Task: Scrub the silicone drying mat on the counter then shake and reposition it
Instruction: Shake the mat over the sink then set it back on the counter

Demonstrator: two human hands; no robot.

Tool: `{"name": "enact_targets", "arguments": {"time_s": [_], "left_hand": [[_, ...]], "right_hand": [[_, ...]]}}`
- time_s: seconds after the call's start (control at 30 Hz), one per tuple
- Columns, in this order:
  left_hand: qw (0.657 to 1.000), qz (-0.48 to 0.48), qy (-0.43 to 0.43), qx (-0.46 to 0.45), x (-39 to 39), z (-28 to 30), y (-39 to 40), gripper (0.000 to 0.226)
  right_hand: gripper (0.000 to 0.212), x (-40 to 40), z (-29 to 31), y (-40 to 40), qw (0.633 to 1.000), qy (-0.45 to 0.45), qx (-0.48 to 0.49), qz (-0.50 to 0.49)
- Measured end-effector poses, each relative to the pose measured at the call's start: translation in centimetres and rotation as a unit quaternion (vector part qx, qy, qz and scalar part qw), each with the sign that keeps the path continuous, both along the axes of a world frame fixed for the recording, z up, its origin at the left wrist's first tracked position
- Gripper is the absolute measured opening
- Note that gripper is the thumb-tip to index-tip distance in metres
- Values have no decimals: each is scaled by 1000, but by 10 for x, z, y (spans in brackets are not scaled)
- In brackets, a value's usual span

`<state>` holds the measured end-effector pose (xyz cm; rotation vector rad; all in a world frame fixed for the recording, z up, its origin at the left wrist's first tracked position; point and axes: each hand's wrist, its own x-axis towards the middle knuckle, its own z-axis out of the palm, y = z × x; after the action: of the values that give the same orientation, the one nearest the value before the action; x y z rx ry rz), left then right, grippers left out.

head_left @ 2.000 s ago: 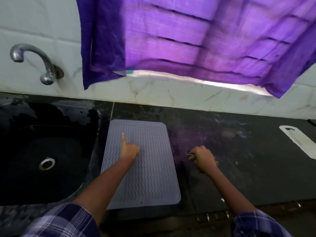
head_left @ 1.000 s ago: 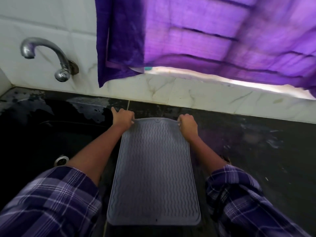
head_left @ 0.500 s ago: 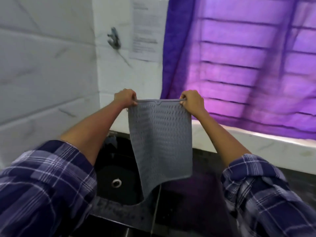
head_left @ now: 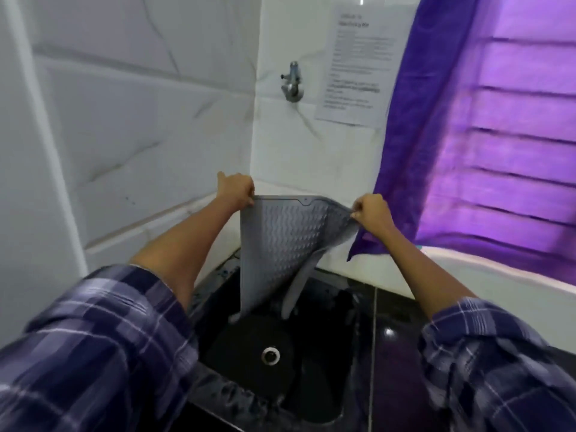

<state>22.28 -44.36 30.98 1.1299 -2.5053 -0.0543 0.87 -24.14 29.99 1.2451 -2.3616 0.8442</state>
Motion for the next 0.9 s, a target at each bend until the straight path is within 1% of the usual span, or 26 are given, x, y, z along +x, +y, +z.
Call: {"name": "enact_targets", "arguments": {"time_s": [0.07,0.13,0.17,0.2,0.23,0.27,0.3,0.33,0.37,0.4,0.43,0.47,0.5,0.53,0.6,0.63,0.7,0.73,0.77,0.83,0.87,0.9], "left_hand": [[1000,-22,8,18,-6,-22,-13,26],[997,-32,31,57,-7,-38,-25,23],[997,-23,17,69,-5,-44,-31,22],[997,-19,22,67,-4,-50,-39,21],[998,-31,22,43,-5,-54,-47,22],[998,-45,8,42,-3,-54,-50,23],[997,-55,-24,50,-2,-54,-50,24],[995,-61,-24,74,-1,-54,-48,25],[994,-65,-13,84,-1,-54,-49,26],[993,-72,23,92,-2,-53,-50,25],[993,-83,28,79,-3,-52,-50,24],[994,-83,11,74,-1,-51,-47,24],[993,-76,1,91,-1,-51,-45,24],[992,-73,10,101,-2,-54,-45,24],[993,-71,45,88,-4,-54,-45,23],[995,-66,25,71,-4,-55,-44,22],[997,-61,-8,47,-8,-60,-41,20],[998,-58,-3,26,-11,-58,-38,20],[998,-65,3,2,-15,-51,-32,21],[996,-87,10,-32,-22,-36,-24,21],[995,-90,13,-40,-24,-26,-21,22],[995,-90,31,-37,-25,-18,-19,22]], "right_hand": [[14,0,-22,-15,1000,-31,4,-7],[14,2,-37,-23,999,-38,38,-3],[14,1,-43,-25,997,-52,51,-8],[14,-1,-48,-27,997,-67,41,-13],[14,-2,-51,-28,997,-67,25,-21],[13,-1,-53,-29,997,-67,32,-26],[12,3,-55,-29,995,-77,59,-22],[12,5,-57,-28,993,-86,77,-20],[12,6,-60,-28,993,-91,65,-23],[11,7,-62,-29,995,-87,30,-31],[11,10,-63,-30,996,-80,0,-41],[11,14,-63,-31,996,-79,13,-39],[11,16,-63,-30,995,-85,48,-30],[12,16,-63,-29,993,-97,59,-25],[13,14,-59,-27,996,-76,-1,-47],[11,14,-58,-25,996,-73,-17,-51],[13,19,-64,-20,995,-94,28,-34],[11,22,-67,-19,994,-98,42,-34],[12,23,-68,-18,995,-88,31,-39],[18,21,-54,-12,996,-64,-47,-43],[18,15,-42,-7,995,-57,-73,-48],[18,8,-30,0,995,-55,-73,-51]]}}
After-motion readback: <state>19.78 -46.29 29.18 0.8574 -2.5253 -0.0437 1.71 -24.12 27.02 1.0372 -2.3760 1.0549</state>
